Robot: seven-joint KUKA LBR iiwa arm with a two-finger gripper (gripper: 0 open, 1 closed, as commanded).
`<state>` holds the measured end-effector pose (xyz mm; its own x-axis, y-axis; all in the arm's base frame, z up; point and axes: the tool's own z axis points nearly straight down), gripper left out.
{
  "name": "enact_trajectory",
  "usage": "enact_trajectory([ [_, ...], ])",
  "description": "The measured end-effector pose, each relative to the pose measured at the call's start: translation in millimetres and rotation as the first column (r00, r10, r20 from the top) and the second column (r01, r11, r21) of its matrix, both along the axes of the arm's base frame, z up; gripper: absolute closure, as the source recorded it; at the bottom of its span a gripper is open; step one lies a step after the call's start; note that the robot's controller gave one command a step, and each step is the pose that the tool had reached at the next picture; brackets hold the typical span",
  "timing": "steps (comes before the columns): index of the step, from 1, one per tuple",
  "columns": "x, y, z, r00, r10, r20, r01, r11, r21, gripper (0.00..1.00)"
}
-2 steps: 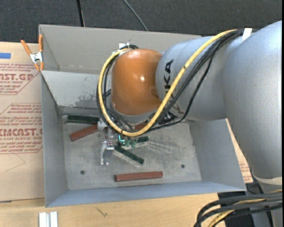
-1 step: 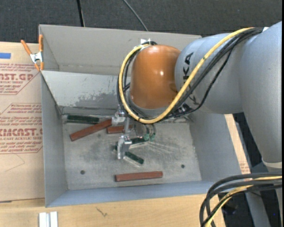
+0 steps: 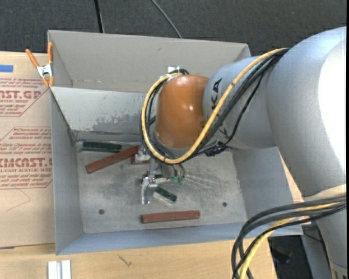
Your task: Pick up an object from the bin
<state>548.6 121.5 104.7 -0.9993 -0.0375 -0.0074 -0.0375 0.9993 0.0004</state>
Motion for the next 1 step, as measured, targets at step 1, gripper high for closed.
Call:
enact_trajectory([
  [1,-9.0,-50.8,-25.3,1.0,0.026,0.012,-0.026,1.0,0.003,1.0],
])
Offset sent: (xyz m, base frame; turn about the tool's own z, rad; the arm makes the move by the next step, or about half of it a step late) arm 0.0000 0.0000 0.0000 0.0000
